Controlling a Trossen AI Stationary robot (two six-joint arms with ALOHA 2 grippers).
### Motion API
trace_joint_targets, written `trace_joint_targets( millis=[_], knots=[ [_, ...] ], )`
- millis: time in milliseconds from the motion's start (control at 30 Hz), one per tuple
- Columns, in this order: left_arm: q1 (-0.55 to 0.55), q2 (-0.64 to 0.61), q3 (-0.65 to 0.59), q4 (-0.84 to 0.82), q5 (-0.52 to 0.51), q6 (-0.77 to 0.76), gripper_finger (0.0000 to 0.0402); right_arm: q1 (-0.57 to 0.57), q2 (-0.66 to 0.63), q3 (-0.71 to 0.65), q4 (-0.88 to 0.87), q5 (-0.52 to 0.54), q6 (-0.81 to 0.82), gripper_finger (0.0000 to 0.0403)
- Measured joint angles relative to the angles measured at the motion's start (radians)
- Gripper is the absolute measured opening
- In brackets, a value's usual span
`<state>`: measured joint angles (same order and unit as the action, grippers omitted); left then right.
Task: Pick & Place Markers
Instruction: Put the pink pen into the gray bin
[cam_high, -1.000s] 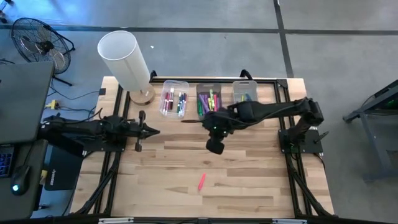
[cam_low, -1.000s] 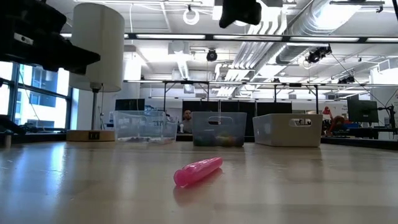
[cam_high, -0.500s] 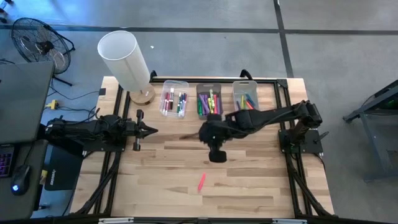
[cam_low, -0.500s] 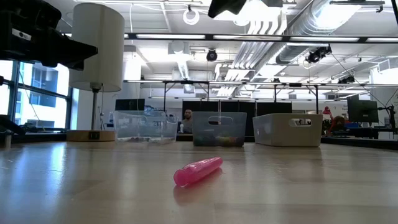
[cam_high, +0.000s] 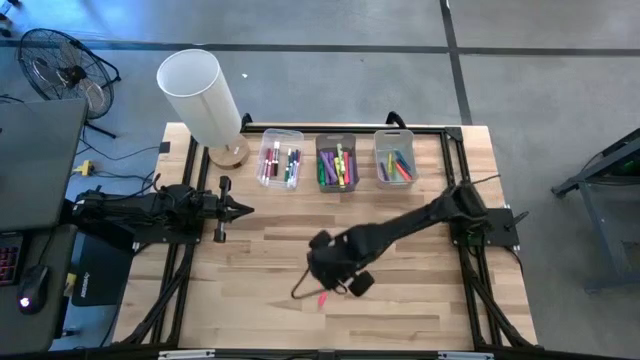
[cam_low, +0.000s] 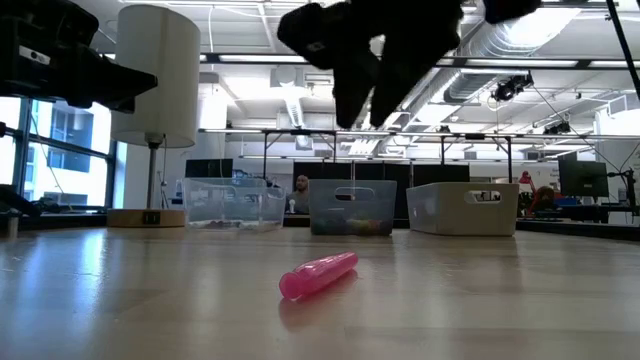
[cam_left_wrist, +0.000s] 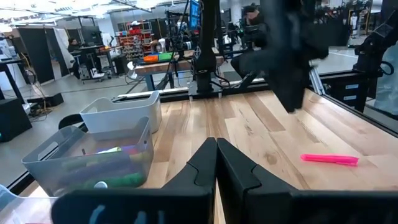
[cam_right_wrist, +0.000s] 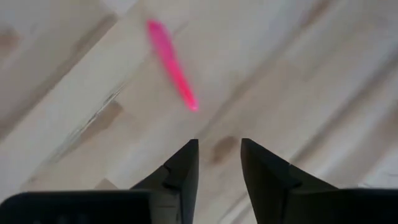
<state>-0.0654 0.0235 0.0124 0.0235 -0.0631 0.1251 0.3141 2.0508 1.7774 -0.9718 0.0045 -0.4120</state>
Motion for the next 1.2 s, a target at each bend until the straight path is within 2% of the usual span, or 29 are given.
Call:
trace_joint_targets(
  millis=[233,400,733,867,1067,1200],
  knots=[
    [0.000,0.000,0.000,0.000,0.000,-0.001,0.0001,0.082,0.117,0.000,0.050,0.012,-0.168,0.0113],
    [0.000,0.000,0.000,0.000,0.000,-0.001,0.0001,0.095,0.178,0.000,0.140,0.013,-0.177,0.0113],
    [0.000,0.000,0.000,0.000,-0.001,-0.001,0.0001,0.074,0.250,0.005,0.195,0.005,-0.170,0.0109],
    [0.000,0.000,0.000,0.000,-0.002,-0.001,0.0001,0.075,0.280,0.007,0.185,0.019,-0.139,0.0085],
    [0.000,0.000,0.000,0.000,-0.002,-0.001,0.0001,0.080,0.289,0.000,0.149,0.052,-0.098,0.0022],
    [0.000,0.000,0.000,0.000,-0.002,-0.001,0.0001,0.051,0.275,-0.003,0.138,0.016,0.006,0.0019]
  ],
)
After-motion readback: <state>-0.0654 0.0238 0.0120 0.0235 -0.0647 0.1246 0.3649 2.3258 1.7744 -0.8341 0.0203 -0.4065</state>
